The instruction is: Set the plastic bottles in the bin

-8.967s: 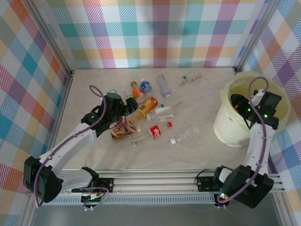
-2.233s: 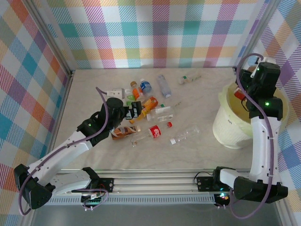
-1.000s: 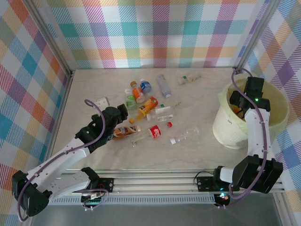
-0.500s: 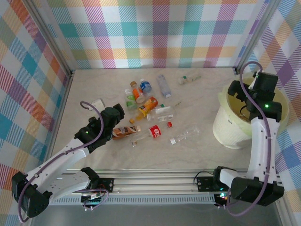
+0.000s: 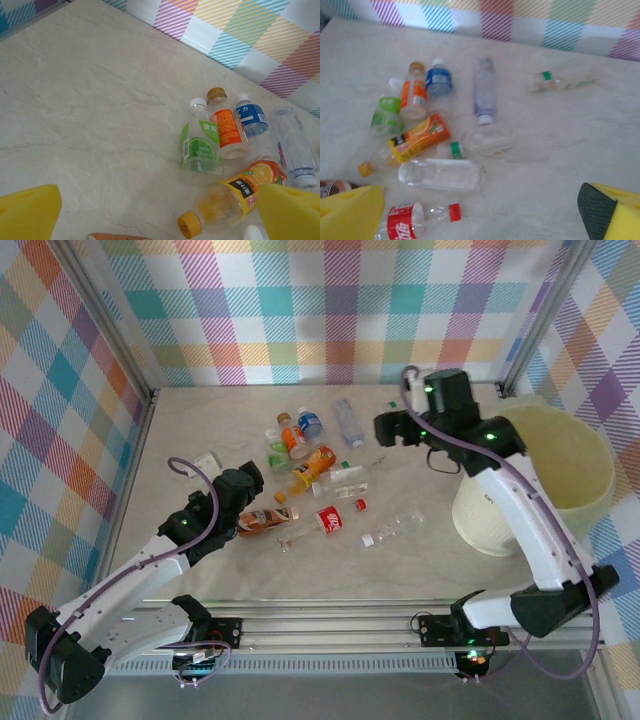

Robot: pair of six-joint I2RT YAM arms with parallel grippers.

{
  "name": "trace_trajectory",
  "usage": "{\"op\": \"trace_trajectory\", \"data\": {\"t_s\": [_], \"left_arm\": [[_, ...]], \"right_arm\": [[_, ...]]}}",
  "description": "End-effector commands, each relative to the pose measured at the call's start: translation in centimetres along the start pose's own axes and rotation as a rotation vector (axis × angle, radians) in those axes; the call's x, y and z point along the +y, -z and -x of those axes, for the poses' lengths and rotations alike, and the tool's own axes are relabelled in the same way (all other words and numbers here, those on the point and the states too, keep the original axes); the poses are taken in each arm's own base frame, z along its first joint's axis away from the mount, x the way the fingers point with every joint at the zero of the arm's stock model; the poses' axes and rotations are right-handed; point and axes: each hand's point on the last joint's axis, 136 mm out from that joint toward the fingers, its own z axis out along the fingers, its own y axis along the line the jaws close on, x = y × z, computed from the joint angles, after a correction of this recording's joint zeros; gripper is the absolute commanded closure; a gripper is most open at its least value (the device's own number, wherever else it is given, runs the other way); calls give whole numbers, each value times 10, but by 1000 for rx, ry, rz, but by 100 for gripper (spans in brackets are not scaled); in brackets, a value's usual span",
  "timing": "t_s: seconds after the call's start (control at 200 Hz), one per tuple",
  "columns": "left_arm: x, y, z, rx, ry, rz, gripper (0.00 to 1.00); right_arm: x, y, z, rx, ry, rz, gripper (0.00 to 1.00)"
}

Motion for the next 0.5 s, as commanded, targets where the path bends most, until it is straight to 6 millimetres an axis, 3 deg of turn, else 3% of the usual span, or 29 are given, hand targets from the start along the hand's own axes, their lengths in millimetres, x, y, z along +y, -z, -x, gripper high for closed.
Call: {"op": "trace_trajectory", "data": {"t_s": [0.0, 0.12, 0.21, 0.35, 0.495], "left_arm": [[-1, 4, 3, 7, 8, -28, 0], [-2, 6, 4, 10, 2, -40, 0], [-1, 5, 2, 9, -4, -39, 0], [5, 3, -1, 11, -15, -12, 0], [4, 4, -3, 21, -53, -17, 0]], "right_arm": [[25, -11, -3, -21, 6, 15, 0], [38, -31, -23, -45, -159, 2, 0], [49, -47, -51, -51, -324, 33, 0], [29, -57, -102, -20, -559, -93, 0], [19, -61, -147, 58, -682, -175, 0]]}}
